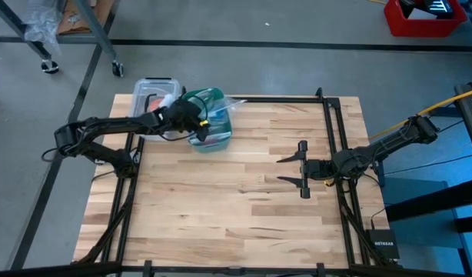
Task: Roll bandage
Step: Put the transparent zip bag into the green bin, then return to Home Position
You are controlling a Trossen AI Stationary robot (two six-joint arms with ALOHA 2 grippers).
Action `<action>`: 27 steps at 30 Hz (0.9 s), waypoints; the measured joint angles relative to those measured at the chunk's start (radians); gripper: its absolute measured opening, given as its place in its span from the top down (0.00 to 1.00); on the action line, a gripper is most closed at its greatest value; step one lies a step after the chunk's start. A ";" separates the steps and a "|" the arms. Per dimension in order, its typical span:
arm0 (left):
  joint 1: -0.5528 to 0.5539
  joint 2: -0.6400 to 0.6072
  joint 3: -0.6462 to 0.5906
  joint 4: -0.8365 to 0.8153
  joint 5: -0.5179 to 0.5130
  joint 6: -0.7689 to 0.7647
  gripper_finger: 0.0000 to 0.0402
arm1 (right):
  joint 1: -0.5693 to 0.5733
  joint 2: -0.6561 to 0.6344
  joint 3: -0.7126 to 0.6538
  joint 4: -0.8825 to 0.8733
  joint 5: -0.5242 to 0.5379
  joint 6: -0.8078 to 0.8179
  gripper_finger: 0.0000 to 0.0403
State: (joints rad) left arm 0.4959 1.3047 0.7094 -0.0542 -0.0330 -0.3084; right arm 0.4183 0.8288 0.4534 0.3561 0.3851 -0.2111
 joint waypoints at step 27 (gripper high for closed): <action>-0.147 -0.651 0.001 -0.199 0.030 -0.034 0.62 | 0.000 -0.235 0.000 -0.110 -0.046 -0.110 0.42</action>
State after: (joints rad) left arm 0.3487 0.6540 0.7105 -0.2532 -0.0025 -0.3427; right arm 0.4183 0.5942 0.4534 0.2460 0.3392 -0.3211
